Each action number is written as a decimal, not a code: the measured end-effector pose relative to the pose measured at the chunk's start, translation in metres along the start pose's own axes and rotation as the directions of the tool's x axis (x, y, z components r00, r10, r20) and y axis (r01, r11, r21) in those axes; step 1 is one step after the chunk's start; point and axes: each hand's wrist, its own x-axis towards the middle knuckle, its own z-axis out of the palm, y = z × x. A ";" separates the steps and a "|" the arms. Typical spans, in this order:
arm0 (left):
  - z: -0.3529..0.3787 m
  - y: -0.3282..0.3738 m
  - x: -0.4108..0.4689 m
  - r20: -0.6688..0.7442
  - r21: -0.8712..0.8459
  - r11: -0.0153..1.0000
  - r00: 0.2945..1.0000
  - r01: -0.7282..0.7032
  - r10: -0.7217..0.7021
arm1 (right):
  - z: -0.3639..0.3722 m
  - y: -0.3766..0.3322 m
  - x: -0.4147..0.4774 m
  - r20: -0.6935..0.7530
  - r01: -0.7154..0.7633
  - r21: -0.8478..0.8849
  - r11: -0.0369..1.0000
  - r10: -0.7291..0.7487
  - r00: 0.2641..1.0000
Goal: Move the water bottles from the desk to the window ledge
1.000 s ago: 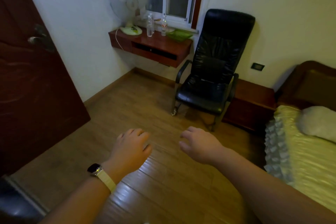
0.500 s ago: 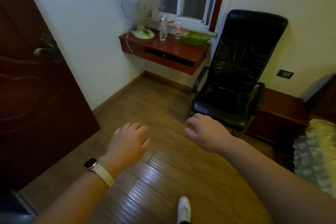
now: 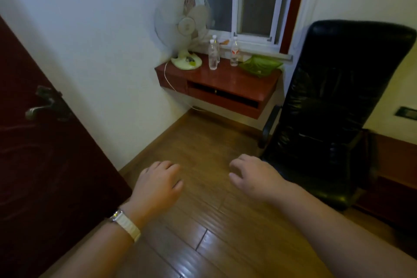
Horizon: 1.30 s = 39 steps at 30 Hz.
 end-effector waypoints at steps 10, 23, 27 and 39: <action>-0.011 -0.037 0.128 -0.003 -0.043 0.999 1.000 0.031 -0.031 | -0.031 0.024 0.133 -0.041 0.008 0.072 0.997 -0.005 0.999; 0.016 -0.134 0.346 0.017 -0.223 0.975 1.000 -0.019 0.023 | -0.038 0.021 0.323 0.038 -0.158 0.013 0.987 0.158 0.987; -0.004 -0.173 0.411 -0.007 -0.247 0.966 0.997 -0.079 0.080 | -0.056 0.005 0.391 0.008 -0.201 0.014 0.979 0.201 0.980; -0.024 -0.228 0.561 -0.038 -0.292 0.940 0.985 -0.174 0.170 | -0.104 0.017 0.516 -0.067 -0.311 0.069 0.948 0.315 0.947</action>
